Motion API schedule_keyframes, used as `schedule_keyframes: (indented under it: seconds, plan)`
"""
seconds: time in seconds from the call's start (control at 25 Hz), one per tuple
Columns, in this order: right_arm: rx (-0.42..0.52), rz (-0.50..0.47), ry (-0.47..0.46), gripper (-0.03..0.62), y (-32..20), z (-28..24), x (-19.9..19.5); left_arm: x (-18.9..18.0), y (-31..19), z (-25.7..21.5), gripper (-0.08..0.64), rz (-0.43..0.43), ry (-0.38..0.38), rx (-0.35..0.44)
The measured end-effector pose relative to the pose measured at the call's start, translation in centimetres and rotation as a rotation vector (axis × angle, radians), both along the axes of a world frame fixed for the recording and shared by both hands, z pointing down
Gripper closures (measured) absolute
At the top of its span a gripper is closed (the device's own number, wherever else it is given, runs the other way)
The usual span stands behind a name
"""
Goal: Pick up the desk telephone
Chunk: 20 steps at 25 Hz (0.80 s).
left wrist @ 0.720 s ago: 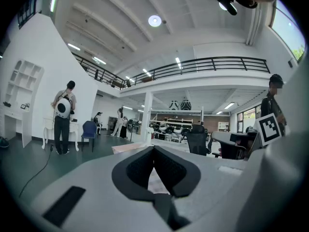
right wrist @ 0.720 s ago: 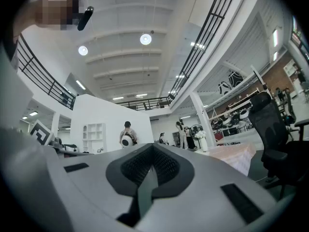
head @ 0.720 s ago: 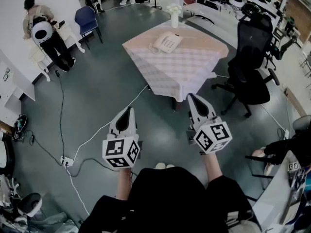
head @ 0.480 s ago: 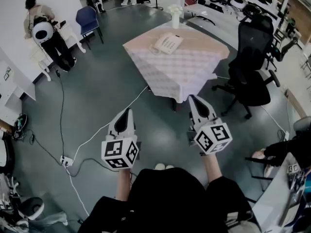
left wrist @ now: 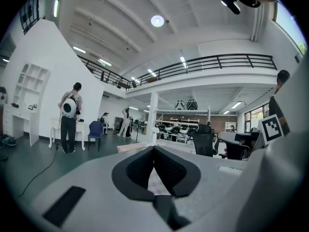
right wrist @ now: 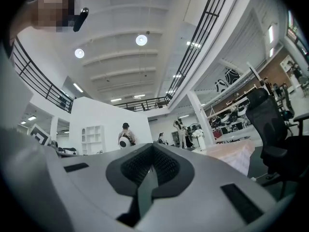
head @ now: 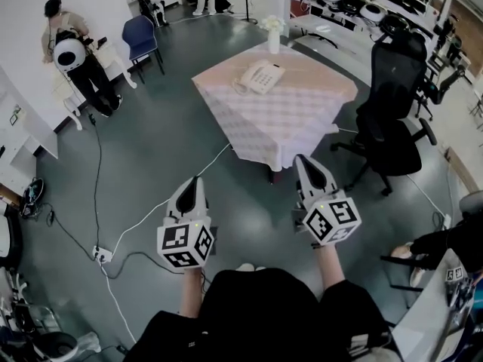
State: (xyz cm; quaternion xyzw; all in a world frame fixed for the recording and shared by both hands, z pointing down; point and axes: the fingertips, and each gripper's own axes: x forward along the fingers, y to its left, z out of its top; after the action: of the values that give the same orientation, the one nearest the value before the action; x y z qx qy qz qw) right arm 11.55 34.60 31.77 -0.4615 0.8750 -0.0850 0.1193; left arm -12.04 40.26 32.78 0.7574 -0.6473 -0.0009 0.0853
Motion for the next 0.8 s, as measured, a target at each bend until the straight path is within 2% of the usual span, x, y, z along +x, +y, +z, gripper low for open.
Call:
schedule_keyframes:
  seconds: [0.44, 0.8]
  plan:
    - [-0.047, -0.014, -0.025, 0.600, -3.3, 1.3, -0.3, -0.3, -2.3, 1.4, 0.560, -0.037, 0.013, -0.041]
    - [-0.091, -0.016, -0.019, 0.600, -8.2, 4.0, -2.3, -1.8, -7.6, 3.2, 0.560, -0.025, 0.011, -0.083]
